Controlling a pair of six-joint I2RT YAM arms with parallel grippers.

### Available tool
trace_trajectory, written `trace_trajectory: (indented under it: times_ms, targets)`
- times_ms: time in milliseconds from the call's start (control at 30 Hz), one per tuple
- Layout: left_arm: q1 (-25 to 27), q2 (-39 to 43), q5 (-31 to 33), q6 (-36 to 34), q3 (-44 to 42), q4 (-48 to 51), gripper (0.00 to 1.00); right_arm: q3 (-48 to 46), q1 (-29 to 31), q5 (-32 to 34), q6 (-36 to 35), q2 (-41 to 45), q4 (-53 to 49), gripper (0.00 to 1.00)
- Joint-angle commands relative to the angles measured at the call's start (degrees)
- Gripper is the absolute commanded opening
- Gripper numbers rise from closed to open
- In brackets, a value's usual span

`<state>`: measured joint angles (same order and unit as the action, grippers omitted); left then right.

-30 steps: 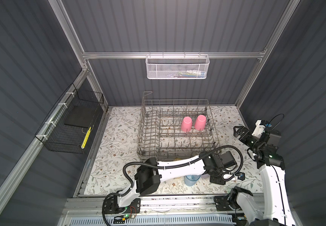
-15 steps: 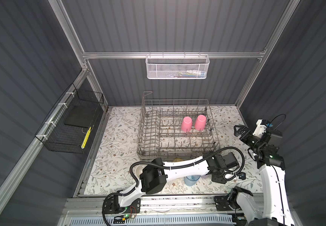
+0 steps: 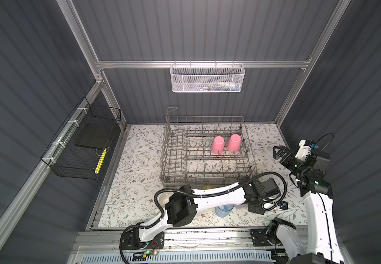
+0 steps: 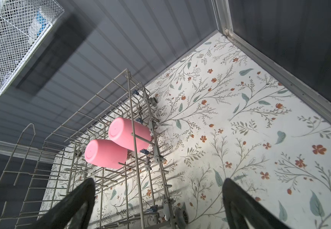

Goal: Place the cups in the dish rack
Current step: 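Lower the left gripper onto the beige cup rim and close it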

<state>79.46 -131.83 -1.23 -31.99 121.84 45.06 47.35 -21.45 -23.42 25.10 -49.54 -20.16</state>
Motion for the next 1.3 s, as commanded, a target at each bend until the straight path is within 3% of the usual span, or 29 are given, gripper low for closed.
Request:
trace_trajectory:
  times_ms: [0,167,600,1000,1267]
  targets:
    - [0.14,-0.99,-2.28,-0.95,2.0,2.22,0.16,-0.6,-0.37,-0.84,0.1,-0.12,1.07,0.99]
    - [0.16,-0.97,-3.6,-1.06,2.25,2.74,0.07,-0.6,-0.52,-0.84,0.17,0.05,1.05,0.99]
    - [0.17,0.81,-2.81,-0.8,1.72,1.08,0.02,-0.88,-0.96,-0.69,0.59,0.83,1.42,0.99]
    - [0.04,12.16,-1.04,0.58,-8.02,-11.08,0.0,-2.71,-2.8,-1.26,4.27,6.11,5.06,0.99]
    - [-0.84,19.06,2.73,1.9,-14.64,-16.6,0.0,-2.7,-3.86,-5.58,7.88,6.56,8.0,0.99]
